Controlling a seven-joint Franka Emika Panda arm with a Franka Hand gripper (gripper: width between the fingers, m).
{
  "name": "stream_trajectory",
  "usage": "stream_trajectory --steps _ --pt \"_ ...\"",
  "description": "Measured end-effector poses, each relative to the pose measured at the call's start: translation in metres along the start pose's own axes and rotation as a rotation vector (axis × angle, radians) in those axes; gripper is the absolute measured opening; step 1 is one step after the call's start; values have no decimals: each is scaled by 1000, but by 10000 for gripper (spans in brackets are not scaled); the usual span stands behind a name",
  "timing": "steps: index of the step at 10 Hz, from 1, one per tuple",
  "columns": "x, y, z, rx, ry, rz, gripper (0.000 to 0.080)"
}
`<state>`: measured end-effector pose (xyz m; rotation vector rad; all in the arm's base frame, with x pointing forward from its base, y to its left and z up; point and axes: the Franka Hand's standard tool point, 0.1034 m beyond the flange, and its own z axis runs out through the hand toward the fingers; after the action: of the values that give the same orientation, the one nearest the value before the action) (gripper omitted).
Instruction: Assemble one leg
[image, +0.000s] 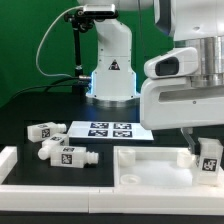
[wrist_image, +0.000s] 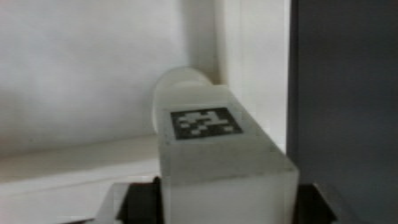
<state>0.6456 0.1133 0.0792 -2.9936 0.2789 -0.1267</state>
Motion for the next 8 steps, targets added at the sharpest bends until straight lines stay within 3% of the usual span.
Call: stream_trajectory --steps 3,5,8 --pt "-2 3 1 -15 4 435 301" --pt "-3 3 1 -9 1 848 301" --pt "-3 4 1 0 -5 1075 300"
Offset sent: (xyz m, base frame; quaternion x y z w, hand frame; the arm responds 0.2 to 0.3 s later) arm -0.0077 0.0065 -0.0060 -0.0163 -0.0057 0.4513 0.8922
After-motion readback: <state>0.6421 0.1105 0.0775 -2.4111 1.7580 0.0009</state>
